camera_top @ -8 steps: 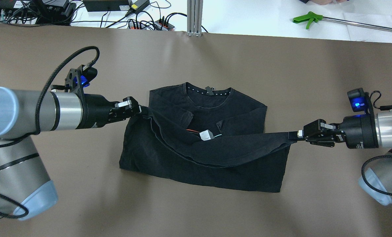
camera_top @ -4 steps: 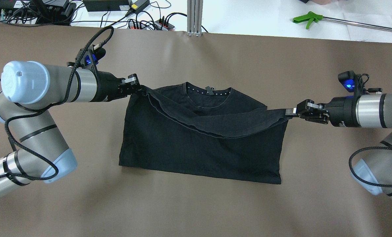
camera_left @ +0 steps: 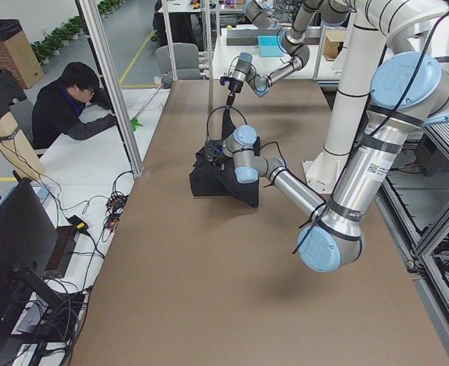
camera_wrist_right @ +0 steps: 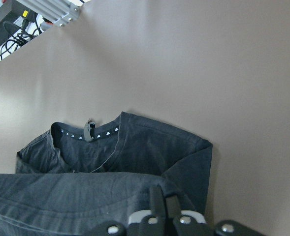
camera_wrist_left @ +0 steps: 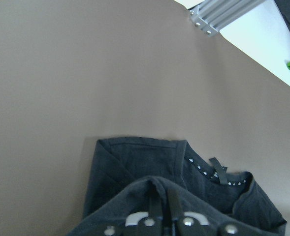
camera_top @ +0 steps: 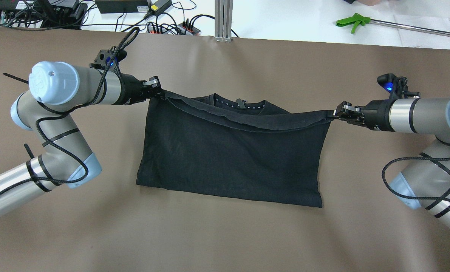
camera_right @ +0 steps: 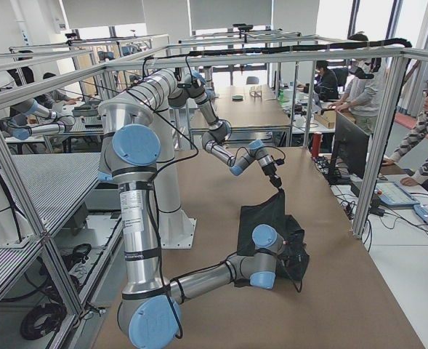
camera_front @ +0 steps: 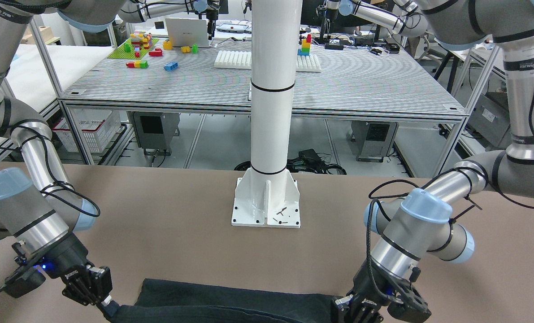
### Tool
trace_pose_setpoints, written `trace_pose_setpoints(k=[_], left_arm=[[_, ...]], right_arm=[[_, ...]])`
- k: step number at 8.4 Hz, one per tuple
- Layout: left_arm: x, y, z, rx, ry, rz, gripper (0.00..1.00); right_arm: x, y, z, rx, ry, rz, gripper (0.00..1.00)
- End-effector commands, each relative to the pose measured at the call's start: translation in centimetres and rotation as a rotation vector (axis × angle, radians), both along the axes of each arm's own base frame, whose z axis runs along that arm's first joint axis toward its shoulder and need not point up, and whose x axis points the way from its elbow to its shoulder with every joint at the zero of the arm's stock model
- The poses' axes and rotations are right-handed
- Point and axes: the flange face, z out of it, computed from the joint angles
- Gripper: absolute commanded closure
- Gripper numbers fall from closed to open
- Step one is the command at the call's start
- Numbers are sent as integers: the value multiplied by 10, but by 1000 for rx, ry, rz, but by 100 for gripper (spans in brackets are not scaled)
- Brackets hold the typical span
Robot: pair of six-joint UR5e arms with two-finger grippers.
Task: Fold clothes
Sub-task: 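Lift the hem and fold it toward the collar with both grippers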
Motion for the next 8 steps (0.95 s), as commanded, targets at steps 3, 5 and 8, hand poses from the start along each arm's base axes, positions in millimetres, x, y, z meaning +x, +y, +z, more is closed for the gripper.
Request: trace_pose_setpoints(k=[3,5,8], left_arm=[[0,-48,53,-10,-56,-38,100],[3,-51,31,-2,-29,-43,100],[7,-53,12,11,-12,-39,97]], right_arm=[[-20,-42,19,-25,54,77,100],[-24,-47,5,-16,38,79,100],[-33,-55,-24,-13,26,77,92]])
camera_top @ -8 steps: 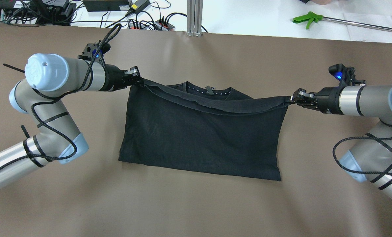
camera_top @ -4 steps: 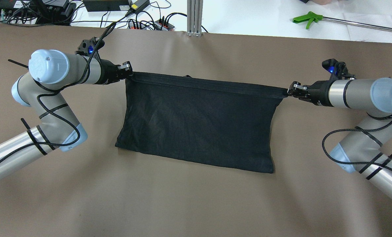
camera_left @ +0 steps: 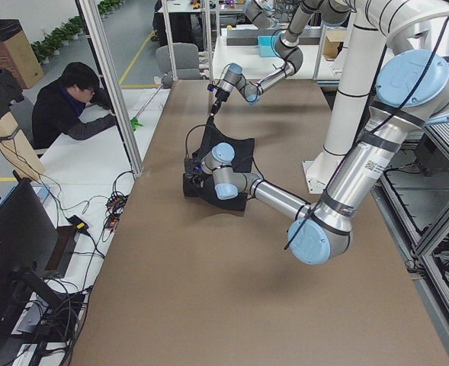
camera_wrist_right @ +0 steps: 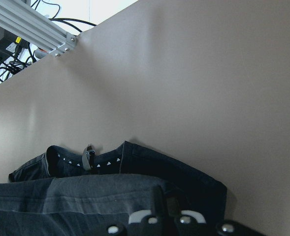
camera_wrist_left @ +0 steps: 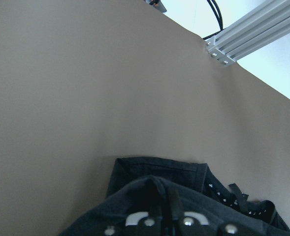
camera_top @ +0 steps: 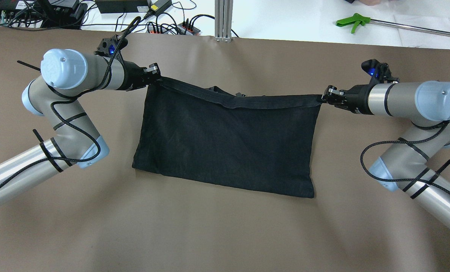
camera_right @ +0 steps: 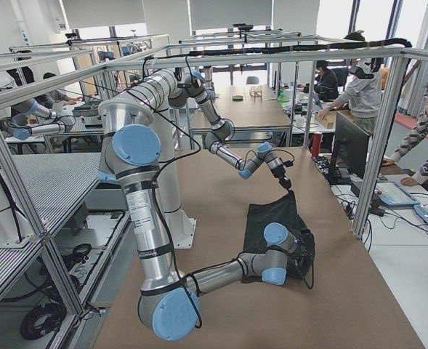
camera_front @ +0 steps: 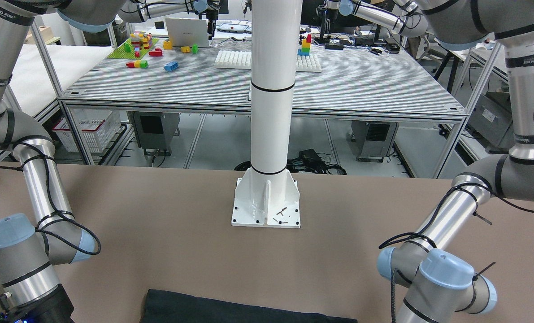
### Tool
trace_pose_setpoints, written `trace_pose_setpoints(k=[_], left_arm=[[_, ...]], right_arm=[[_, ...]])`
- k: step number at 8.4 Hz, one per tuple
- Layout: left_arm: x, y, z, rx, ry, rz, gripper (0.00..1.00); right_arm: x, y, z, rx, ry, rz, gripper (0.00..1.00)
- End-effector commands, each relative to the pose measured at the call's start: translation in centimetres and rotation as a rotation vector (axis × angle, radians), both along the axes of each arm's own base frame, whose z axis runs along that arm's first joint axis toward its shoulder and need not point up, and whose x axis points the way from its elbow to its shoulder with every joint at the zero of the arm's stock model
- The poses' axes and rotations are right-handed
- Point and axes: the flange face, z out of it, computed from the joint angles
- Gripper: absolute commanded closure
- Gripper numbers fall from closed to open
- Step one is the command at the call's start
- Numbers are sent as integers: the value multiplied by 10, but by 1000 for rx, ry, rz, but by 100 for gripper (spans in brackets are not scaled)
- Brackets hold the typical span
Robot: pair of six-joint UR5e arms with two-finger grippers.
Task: Fold clothes
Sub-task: 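Lift the hem and fold it toward the collar with both grippers, then lower the hem onto the shirt and open both grippers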
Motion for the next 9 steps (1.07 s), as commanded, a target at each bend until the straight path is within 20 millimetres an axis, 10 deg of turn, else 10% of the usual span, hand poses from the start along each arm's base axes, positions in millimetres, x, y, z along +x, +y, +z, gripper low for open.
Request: trace_pose_setpoints(k=[1,2,6,9], left_arm=[[2,-1,-5,12,-2,1,47],[4,-1,-2,17,-10,-8,6],[-9,-17,-7,17,-19,-56,6],[-9,-22,-20,12,-23,-59,6]], right_arm=[[-4,-4,-13,5,1,-2,16],[-4,-4,-8,-4,6,-1,7],[-1,-2,2,-43,41,-56,6],[8,61,26,-169,58,-207,6]])
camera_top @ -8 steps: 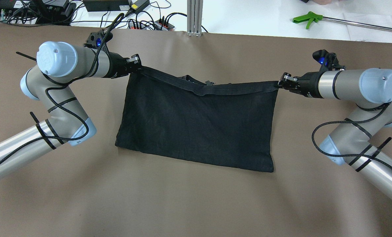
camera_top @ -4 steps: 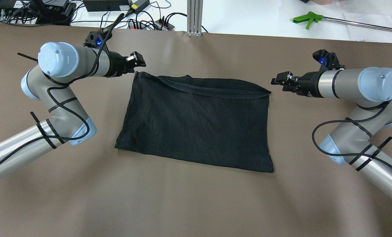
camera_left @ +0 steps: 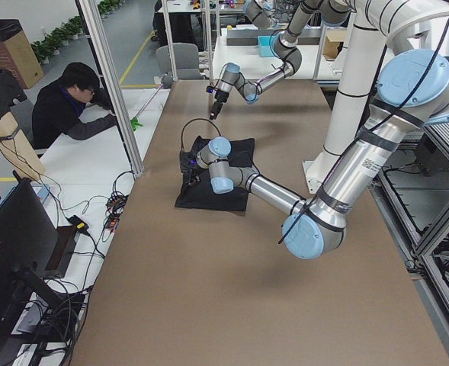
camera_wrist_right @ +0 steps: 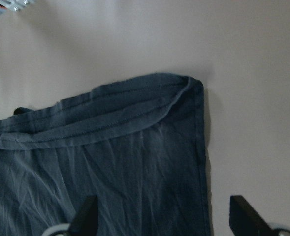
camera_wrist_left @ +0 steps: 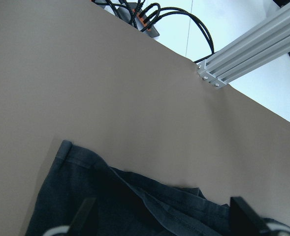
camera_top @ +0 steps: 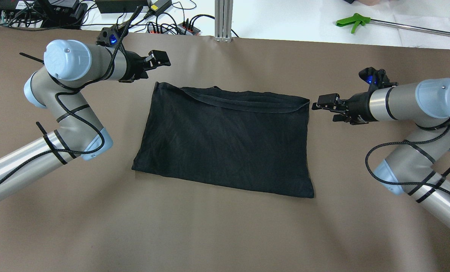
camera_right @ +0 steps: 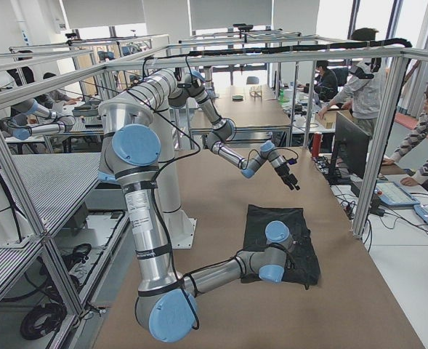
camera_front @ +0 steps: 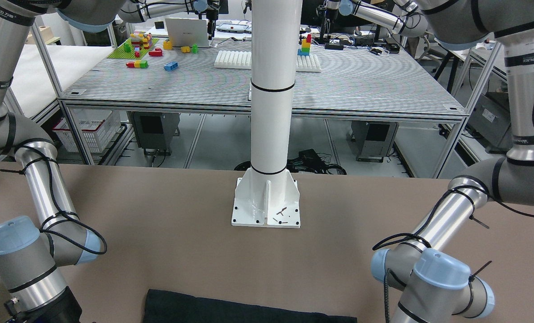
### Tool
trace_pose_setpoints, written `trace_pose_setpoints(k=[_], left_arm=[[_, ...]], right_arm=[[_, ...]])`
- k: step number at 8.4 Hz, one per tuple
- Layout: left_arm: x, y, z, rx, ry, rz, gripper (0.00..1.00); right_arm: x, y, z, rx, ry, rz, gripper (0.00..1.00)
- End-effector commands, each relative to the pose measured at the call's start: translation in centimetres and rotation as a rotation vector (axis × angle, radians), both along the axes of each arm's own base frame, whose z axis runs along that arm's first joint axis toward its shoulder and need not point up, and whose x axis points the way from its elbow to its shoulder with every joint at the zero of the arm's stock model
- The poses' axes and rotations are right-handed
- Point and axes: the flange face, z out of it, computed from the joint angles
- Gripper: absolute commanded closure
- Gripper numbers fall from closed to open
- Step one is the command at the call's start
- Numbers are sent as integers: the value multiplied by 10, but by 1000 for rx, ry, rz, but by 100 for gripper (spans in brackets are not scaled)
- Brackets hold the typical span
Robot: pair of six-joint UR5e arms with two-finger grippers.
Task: Fold clothes
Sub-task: 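Lower the hem onto the shirt and open both grippers, then move the right gripper to the near folded edge while the left holds back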
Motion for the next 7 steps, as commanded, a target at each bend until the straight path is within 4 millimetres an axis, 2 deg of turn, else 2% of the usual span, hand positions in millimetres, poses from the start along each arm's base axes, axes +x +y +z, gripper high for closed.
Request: trace_pose_setpoints(k=[1,2,5,6,7], left_arm=[[-7,-4,-11,6,6,-11,6],[-9,-4,-12,4,4,-11,6],[-12,-4,-16,4,6,-11,6],[-12,-4,-16,5,6,-12,6],[-12,-4,-16,6,7,-12,6]], right_arm=[[-1,75,31,-86,30,-123,6],[-15,91,35,-100,32,-155,6],[-84,130,33,-128,47,-165,6],[-100,141,36,-117,63,-167,7],[-106,144,38,-109,73,-158,7]])
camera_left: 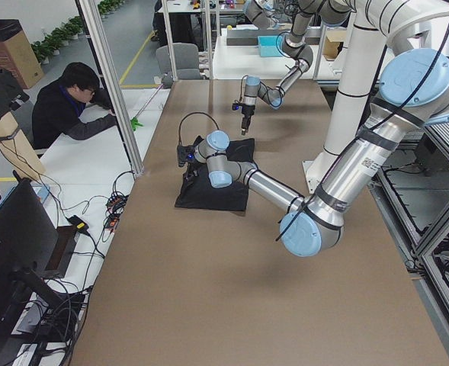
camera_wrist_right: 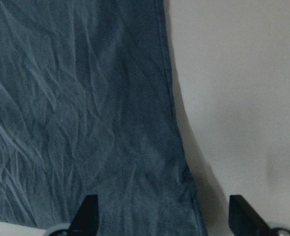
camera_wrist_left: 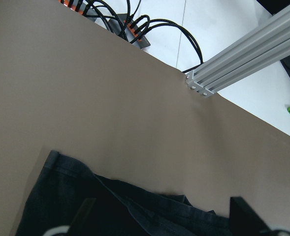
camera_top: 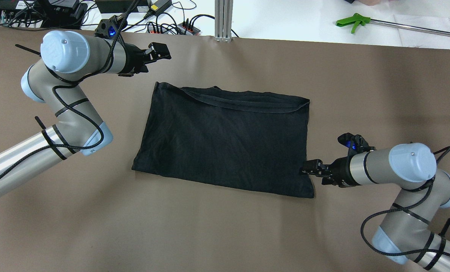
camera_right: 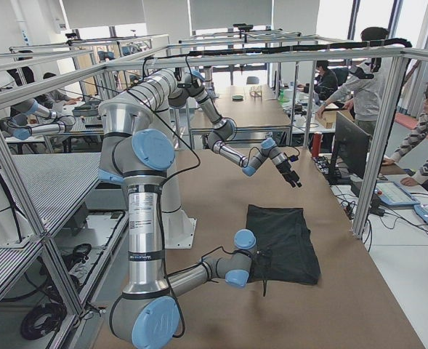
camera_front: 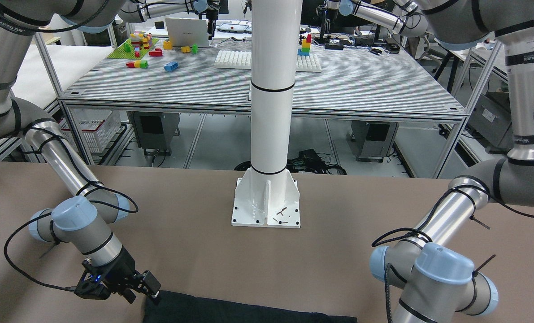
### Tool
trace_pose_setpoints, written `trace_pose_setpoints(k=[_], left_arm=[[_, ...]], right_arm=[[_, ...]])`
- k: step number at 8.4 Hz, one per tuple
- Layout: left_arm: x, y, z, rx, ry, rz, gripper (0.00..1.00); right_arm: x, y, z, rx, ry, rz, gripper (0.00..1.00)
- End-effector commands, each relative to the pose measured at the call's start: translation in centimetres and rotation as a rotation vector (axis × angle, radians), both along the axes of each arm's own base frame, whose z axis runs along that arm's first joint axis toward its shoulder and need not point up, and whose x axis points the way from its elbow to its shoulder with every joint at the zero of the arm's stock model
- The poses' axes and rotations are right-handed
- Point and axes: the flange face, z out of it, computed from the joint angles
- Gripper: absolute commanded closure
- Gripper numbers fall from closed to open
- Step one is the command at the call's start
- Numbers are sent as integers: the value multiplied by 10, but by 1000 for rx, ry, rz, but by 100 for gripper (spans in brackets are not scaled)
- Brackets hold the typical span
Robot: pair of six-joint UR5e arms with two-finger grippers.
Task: Fold clothes
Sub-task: 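Move the right gripper to the near folded edge while the left holds back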
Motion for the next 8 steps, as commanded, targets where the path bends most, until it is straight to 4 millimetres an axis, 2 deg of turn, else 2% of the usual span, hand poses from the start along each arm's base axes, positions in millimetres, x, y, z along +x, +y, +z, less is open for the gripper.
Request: trace_pose_setpoints(k=[1,3,4,5,8], left_arm=[[0,1,-2,4,3,1,6],[2,2,-6,9,6,-1,6],[3,3,-7,10,7,1,6],[3,3,-6,9,6,1,6],[2,3,-7,12,7,-1,6]], right_arm=[[-29,18,10,10,31,-7,7],[-31,18,17,7,38,-6,9],[-33,20,17,4,38,-9,57],[-33,20,16,3,35,-12,100],[-33,21,11,8,25,-23,100]])
